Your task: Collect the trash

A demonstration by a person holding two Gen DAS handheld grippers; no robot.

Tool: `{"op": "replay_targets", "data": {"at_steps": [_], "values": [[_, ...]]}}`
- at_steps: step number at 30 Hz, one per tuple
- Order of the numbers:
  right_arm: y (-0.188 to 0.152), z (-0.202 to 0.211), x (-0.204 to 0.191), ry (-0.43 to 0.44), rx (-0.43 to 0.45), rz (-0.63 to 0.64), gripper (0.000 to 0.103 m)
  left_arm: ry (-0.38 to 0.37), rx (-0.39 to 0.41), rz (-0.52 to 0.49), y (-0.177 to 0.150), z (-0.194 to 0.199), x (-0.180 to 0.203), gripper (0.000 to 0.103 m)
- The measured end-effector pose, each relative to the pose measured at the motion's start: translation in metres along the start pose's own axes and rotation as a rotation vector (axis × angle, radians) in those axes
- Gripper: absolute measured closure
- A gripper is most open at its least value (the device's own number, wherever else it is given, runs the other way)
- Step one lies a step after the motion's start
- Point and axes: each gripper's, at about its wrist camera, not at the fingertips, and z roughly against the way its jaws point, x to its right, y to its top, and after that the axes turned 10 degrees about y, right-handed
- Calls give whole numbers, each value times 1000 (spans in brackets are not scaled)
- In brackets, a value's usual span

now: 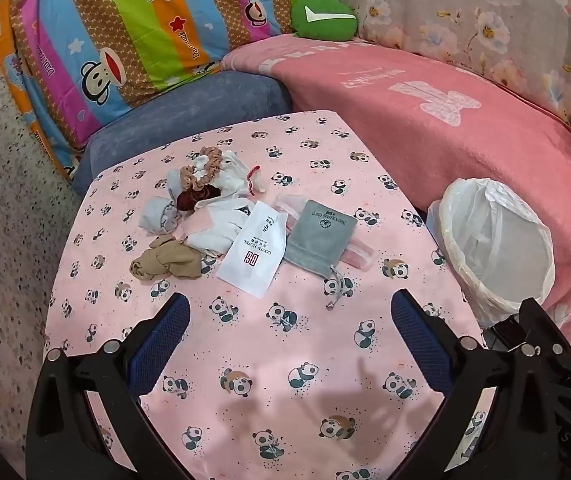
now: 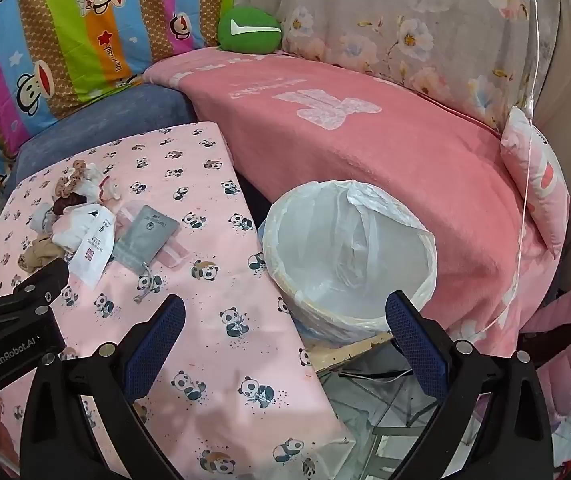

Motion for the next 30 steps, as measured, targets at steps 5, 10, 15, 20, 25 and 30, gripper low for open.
{"op": "replay_targets", "data": {"at_steps": [5, 10, 15, 20, 25, 30], "values": [[1, 3, -1, 2, 2, -4, 5, 2, 4, -2, 0, 0, 1, 7], [1, 6, 2, 5, 5, -8, 5, 2, 7, 1, 1, 3, -3, 7], [0, 7, 1, 3, 9, -8, 5, 2, 10, -2, 3, 4, -3, 7], [2, 6, 2, 6, 9, -8, 5, 1, 12, 8, 2, 5, -5, 7], [3, 10, 1, 6, 13, -7, 5, 0, 14, 8, 1, 5, -6, 7], [3, 10, 1, 5, 13, -6, 5, 2, 14, 9, 2, 6, -6, 7]]}}
